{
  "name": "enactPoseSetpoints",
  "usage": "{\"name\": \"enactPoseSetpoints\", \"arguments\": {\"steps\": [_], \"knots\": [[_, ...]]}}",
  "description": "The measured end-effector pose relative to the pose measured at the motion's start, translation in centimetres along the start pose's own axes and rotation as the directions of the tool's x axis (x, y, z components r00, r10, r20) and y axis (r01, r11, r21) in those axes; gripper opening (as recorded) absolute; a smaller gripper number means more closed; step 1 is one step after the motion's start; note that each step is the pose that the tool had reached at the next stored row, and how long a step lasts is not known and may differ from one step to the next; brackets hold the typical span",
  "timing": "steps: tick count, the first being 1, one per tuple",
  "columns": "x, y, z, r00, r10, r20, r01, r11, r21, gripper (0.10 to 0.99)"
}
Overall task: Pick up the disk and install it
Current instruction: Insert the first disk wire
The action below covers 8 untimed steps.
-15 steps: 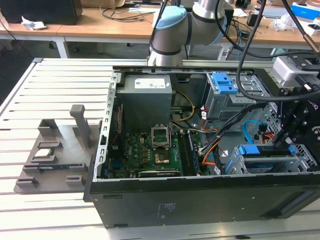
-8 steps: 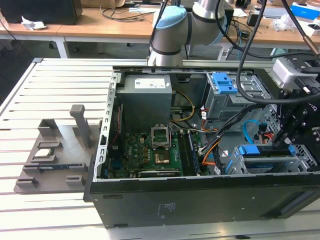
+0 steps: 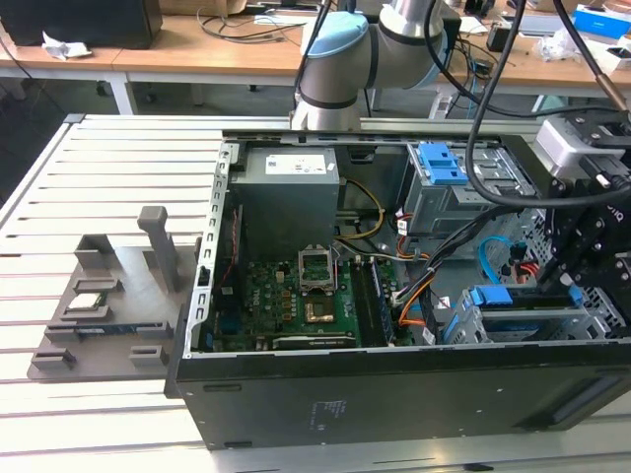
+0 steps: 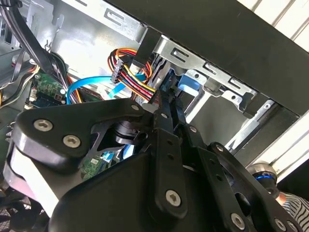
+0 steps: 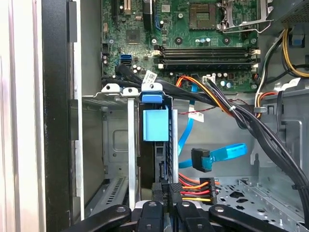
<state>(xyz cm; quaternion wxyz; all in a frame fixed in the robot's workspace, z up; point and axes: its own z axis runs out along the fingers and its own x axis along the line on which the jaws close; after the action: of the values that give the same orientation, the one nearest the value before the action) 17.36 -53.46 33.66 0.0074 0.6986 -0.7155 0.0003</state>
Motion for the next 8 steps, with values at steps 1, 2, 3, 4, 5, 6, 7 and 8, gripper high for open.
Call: {"name": "enactPoseSetpoints", "arguments": {"steps": [1, 2, 3, 4, 5, 6, 7, 8], "knots": [[0.0, 0.0, 0.01, 1.0, 0.0, -0.0001, 0.0, 1.0, 0.0, 0.169], [0.0, 0.0, 0.03, 1.0, 0.0, 0.0002, 0.0, 1.0, 0.0, 0.169], [0.0, 0.0, 0.03, 1.0, 0.0, 0.0003, 0.0, 1.0, 0.0, 0.169], [0.0, 0.0, 0.06, 1.0, 0.0, 0.0008, 0.0, 1.0, 0.0, 0.18], [0.0, 0.0, 0.04, 1.0, 0.0, 0.0005, 0.0, 1.0, 0.0, 0.247], [0.0, 0.01, -0.18, 1.0, 0.0, 0.0002, 0.0, 1.0, 0.0, 0.247], [0.0, 0.01, -0.54, 1.0, 0.0, 0.0001, 0.0, 1.0, 0.0, 0.247], [0.0, 0.02, -1.07, 1.0, 0.0, 0.0002, 0.0, 1.0, 0.0, 0.247]]}}
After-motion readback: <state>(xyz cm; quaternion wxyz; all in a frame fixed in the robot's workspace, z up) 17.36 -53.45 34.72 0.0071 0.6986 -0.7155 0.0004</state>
